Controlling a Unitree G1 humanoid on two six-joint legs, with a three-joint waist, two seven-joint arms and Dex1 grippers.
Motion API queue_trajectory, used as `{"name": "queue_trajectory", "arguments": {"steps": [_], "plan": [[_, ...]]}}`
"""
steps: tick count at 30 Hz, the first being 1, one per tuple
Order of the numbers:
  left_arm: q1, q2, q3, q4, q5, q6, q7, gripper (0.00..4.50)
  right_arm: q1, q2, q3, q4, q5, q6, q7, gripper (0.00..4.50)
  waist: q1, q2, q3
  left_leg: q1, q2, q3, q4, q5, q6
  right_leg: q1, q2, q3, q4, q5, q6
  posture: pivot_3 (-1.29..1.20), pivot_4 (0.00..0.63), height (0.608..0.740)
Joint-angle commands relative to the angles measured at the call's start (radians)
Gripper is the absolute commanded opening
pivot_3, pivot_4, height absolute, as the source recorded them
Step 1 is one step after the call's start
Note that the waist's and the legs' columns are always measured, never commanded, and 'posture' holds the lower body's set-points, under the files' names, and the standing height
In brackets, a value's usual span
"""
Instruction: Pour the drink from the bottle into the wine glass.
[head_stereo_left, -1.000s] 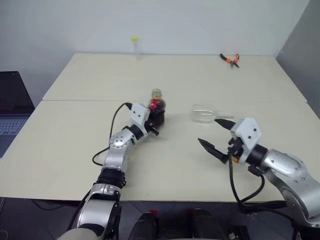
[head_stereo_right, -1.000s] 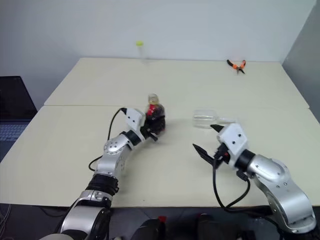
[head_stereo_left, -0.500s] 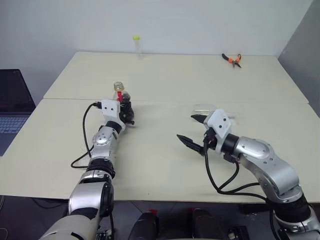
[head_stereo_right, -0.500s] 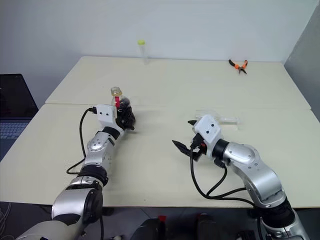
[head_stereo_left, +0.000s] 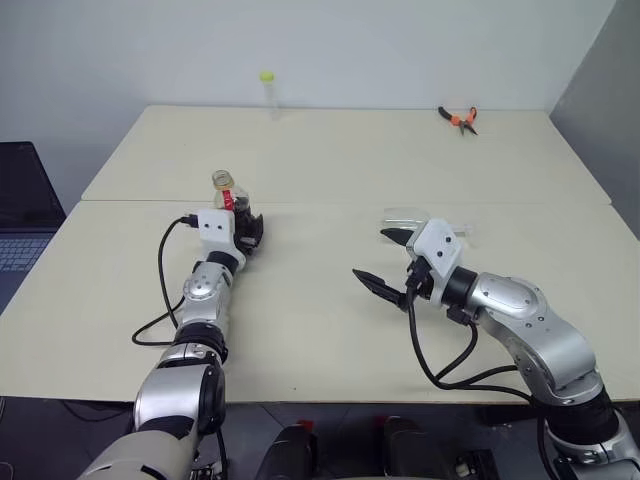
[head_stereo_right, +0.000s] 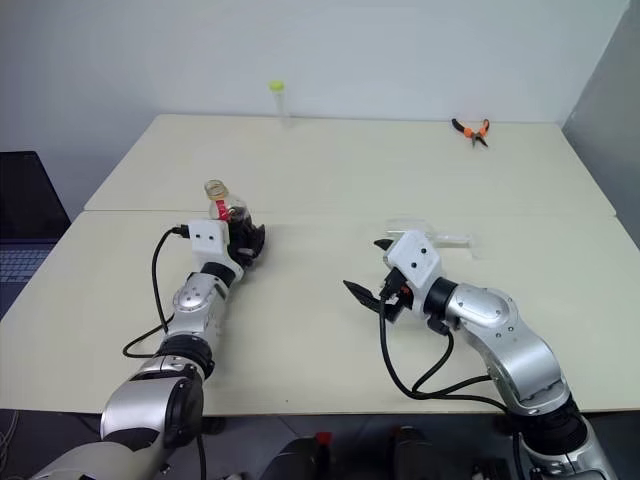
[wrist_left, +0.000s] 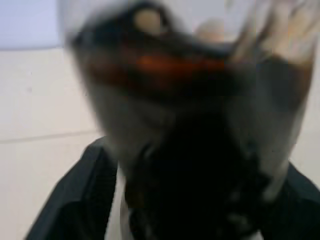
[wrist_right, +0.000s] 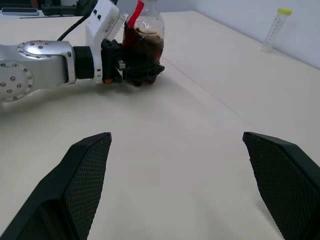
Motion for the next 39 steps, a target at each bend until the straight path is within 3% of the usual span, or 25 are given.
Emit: {"name": "queue_trajectory", "arguments": {"steps": [1,7,11,16,21,28,32,39], "plan": [[0.028,-0.007,0.013,-0.087,-0.024,-0.013,-0.018,4.49,-0.009,0.005,-0.007,-0.014,-0.004,-0.025,0.006,4.50,0.000,0.000,0.000,0.000,0.000,0.000,0.000,0.000,0.000,0.000,0.000,0.000,0.000,0.000,0.000,0.00,0.150,0.740],[0.128,-0.014,0.011,-0.270,-0.050,0.040,-0.031,4.49,0.015,-0.009,-0.014,-0.029,-0.010,-0.034,0.011,4.50,0.000,0.000,0.000,0.000,0.001,0.000,0.000,0.000,0.000,0.000,-0.001,0.000,0.000,0.000,0.000,0.00,0.150,0.740],[0.321,-0.019,0.022,-0.572,-0.082,0.159,-0.001,4.49,0.098,-0.046,-0.057,-0.044,-0.038,-0.053,-0.013,4.50,-0.002,0.000,-0.001,0.000,0.001,0.000,-0.001,0.000,0.000,0.000,-0.003,0.001,-0.001,0.000,0.000,0.00,0.150,0.740],[0.476,-0.024,0.024,-0.808,-0.080,0.288,0.054,4.49,0.162,-0.073,-0.087,-0.027,-0.104,-0.109,-0.043,4.50,0.001,0.000,-0.001,0.001,0.001,0.000,-0.001,-0.001,0.001,0.000,-0.004,0.001,0.000,0.000,0.000,0.00,0.150,0.740],[0.629,-0.015,-0.042,-1.037,-0.066,0.400,0.013,4.49,0.219,-0.132,-0.120,0.044,-0.307,-0.231,-0.149,4.50,0.003,0.000,-0.001,0.002,0.001,0.001,-0.001,-0.002,0.003,0.001,-0.003,0.002,-0.001,0.000,0.000,0.00,0.150,0.740],[0.647,0.015,-0.212,-1.126,-0.080,0.486,-0.191,4.49,0.114,-0.213,0.021,0.250,-0.659,-0.338,-0.259,4.50,0.003,0.001,-0.002,0.003,0.001,0.003,-0.001,0.000,0.000,0.002,0.000,0.002,0.000,0.000,0.000,0.00,0.150,0.740],[0.615,0.043,-0.279,-1.164,-0.117,0.527,-0.325,4.49,0.029,-0.201,0.092,0.364,-0.806,-0.399,-0.308,4.50,-0.001,0.002,-0.002,0.002,0.002,0.004,-0.002,0.000,-0.001,0.001,0.001,0.002,-0.001,0.000,0.000,0.00,0.150,0.740],[0.460,0.104,-0.289,-1.081,-0.157,0.547,-0.500,4.49,-0.102,-0.129,0.193,0.587,-1.024,-0.408,-0.394,4.50,-0.001,0.002,-0.002,0.002,0.001,0.004,-0.001,0.000,-0.001,0.001,0.001,0.002,0.000,0.000,-0.001,0.00,0.150,0.740]]}}
